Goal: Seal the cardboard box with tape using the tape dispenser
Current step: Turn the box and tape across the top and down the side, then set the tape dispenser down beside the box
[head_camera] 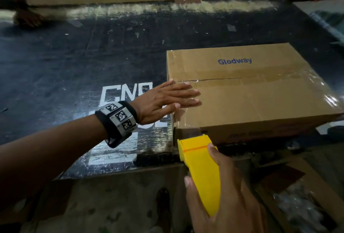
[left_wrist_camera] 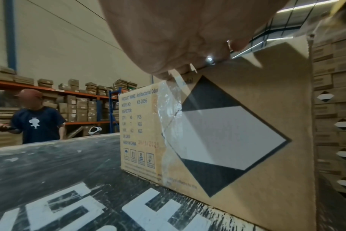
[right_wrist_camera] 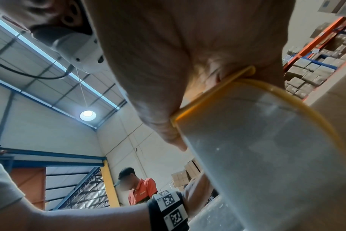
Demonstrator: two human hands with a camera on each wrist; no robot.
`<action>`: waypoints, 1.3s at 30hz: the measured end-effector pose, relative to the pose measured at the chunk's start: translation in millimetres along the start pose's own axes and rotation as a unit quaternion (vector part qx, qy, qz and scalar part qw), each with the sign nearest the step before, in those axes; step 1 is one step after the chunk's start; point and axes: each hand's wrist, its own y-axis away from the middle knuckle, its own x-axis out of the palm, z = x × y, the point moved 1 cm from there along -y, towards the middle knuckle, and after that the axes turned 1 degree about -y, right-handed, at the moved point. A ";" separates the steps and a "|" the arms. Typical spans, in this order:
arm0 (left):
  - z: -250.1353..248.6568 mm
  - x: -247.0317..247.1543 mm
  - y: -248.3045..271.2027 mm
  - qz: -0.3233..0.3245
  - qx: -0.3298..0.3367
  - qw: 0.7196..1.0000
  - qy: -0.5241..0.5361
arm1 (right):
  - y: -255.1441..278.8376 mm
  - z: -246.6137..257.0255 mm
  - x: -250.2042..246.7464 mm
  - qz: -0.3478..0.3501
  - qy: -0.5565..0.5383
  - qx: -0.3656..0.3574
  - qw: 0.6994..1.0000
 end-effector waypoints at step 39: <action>-184.9 77.8 -185.8 -0.051 -0.119 0.990 -0.053 | -54.0 -297.0 -77.3 -0.133 -0.346 0.241 0.897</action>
